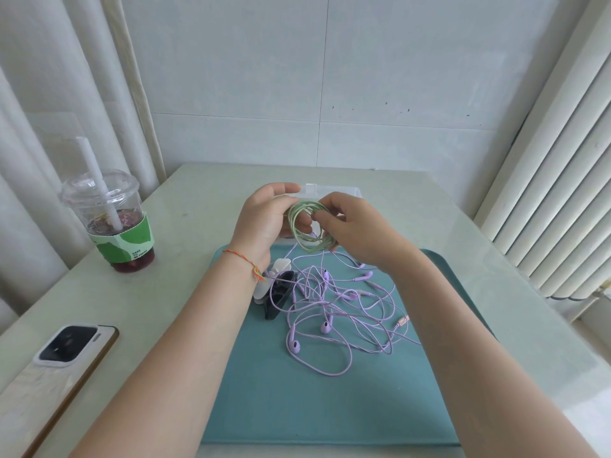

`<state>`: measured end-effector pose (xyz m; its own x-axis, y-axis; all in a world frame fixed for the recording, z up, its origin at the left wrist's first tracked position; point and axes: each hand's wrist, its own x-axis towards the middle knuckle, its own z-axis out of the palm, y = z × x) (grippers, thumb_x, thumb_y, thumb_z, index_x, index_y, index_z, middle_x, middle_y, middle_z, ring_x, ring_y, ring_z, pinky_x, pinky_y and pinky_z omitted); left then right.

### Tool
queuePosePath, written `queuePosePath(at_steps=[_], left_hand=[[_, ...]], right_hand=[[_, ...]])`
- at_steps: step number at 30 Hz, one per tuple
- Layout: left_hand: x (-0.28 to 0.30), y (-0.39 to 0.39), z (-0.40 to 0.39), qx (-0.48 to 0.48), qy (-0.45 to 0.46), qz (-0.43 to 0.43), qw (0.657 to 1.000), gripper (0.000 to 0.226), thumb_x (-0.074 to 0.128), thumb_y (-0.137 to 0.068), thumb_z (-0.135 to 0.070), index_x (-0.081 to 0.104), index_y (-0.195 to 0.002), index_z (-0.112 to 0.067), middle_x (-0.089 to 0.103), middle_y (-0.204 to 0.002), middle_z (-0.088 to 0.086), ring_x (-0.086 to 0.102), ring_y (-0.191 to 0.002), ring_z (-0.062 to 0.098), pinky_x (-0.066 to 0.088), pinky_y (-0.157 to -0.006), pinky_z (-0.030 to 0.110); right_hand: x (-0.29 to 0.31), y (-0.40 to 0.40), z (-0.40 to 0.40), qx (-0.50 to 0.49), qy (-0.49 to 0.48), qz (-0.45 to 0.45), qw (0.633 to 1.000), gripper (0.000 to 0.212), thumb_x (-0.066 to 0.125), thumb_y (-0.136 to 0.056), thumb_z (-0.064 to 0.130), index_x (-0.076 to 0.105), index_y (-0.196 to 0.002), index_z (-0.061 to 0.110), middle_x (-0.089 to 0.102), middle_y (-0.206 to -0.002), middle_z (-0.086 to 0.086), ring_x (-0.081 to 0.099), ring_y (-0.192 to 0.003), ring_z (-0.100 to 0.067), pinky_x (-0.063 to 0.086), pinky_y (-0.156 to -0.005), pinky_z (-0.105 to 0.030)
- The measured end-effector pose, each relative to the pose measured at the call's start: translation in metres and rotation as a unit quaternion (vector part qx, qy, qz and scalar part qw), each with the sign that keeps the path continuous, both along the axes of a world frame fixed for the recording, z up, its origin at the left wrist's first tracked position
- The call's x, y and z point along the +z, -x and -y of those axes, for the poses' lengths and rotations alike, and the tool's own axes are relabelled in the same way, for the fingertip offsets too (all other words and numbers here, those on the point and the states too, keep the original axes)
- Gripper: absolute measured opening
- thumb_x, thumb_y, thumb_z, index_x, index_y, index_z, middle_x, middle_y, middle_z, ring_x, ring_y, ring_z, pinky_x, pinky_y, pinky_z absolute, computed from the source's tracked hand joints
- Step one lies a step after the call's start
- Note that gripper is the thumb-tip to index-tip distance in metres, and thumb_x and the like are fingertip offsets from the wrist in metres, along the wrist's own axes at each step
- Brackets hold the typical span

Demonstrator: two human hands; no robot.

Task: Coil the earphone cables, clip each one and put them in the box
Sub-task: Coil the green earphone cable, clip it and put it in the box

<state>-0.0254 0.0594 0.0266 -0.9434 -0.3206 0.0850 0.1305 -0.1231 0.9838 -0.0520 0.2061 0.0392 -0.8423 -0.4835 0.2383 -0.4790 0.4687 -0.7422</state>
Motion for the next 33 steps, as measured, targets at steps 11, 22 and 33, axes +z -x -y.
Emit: queuePosePath(at_steps=[11, 22, 33], left_hand=[[0.002, 0.001, 0.003, -0.075, -0.087, 0.016, 0.993, 0.009, 0.051, -0.096, -0.010, 0.059, -0.101, -0.011, 0.061, -0.059, 0.006, 0.059, -0.047, 0.020, 0.053, -0.054, 0.026], [-0.006, 0.000, -0.006, -0.152, 0.064, 0.093, 0.982, 0.024, 0.064, -0.091, -0.032, 0.060, -0.093, -0.009, 0.060, -0.075, 0.005, 0.061, -0.050, 0.015, 0.050, -0.058, 0.027], [-0.010, 0.000, -0.004, -0.113, 0.070, 0.040, 0.990, 0.015, 0.070, -0.087, -0.018, 0.072, -0.088, -0.003, 0.067, -0.067, 0.005, 0.062, -0.056, 0.016, 0.054, -0.065, 0.027]], right_hand=[[-0.003, 0.007, -0.003, -0.019, -0.028, -0.023, 0.999, 0.011, 0.048, -0.099, 0.019, 0.056, -0.094, 0.014, 0.063, -0.078, 0.003, 0.055, -0.064, -0.013, 0.043, -0.061, -0.022], [-0.005, 0.005, -0.004, 0.016, -0.055, -0.043, 0.997, 0.016, 0.040, -0.099, 0.011, 0.049, -0.112, 0.014, 0.052, -0.073, 0.003, 0.042, -0.056, -0.007, 0.034, -0.048, -0.011], [-0.003, 0.006, -0.012, 0.041, -0.102, -0.059, 0.992, 0.013, 0.046, -0.099, 0.018, 0.042, -0.111, 0.012, 0.052, -0.075, 0.003, 0.044, -0.059, -0.011, 0.034, -0.052, -0.016]])
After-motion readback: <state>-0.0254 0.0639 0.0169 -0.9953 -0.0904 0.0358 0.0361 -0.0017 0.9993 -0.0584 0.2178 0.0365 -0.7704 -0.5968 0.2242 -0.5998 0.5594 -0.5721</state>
